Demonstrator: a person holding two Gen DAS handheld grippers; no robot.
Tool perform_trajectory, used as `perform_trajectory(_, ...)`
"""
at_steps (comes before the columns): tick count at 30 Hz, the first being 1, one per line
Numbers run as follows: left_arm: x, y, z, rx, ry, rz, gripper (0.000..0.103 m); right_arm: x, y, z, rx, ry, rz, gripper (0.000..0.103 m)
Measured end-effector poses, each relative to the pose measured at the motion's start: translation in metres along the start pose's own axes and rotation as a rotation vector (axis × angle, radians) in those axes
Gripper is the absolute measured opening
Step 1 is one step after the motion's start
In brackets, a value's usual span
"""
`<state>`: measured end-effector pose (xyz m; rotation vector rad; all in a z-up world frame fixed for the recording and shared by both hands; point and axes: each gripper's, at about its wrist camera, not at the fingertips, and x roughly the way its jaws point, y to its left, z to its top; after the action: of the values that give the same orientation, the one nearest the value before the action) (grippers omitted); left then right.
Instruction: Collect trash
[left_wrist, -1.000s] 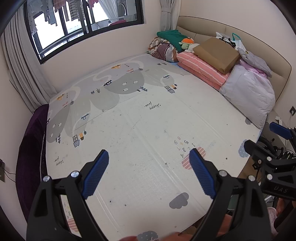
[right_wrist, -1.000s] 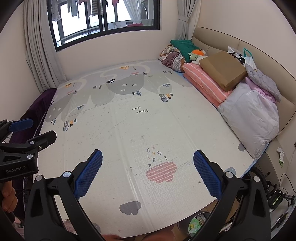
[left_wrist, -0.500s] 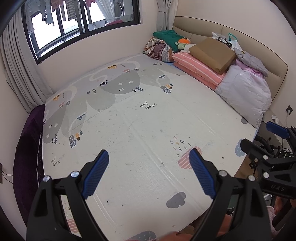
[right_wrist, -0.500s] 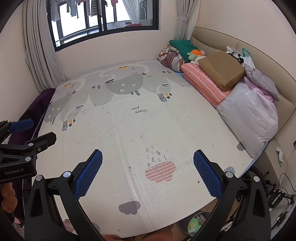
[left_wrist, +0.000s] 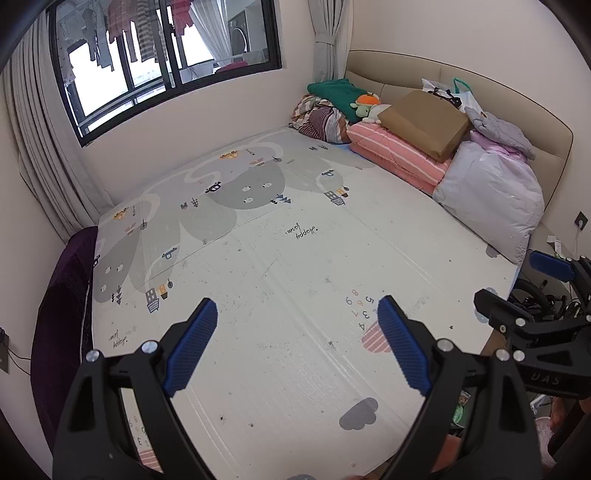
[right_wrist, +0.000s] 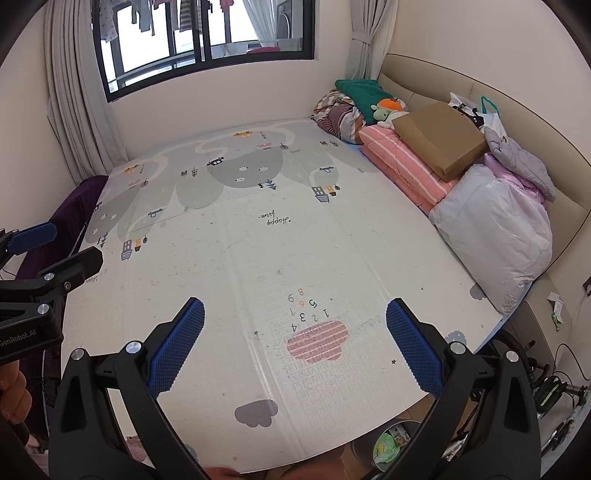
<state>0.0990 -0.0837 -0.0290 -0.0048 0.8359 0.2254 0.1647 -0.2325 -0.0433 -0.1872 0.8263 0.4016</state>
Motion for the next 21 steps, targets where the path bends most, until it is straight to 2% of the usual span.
perform_trajectory(21,0.009,-0.004,-0.001,0.035,0.052,-0.004,0.088,0.003,0.010,0.003,-0.018,0.006,-0.007,0.095)
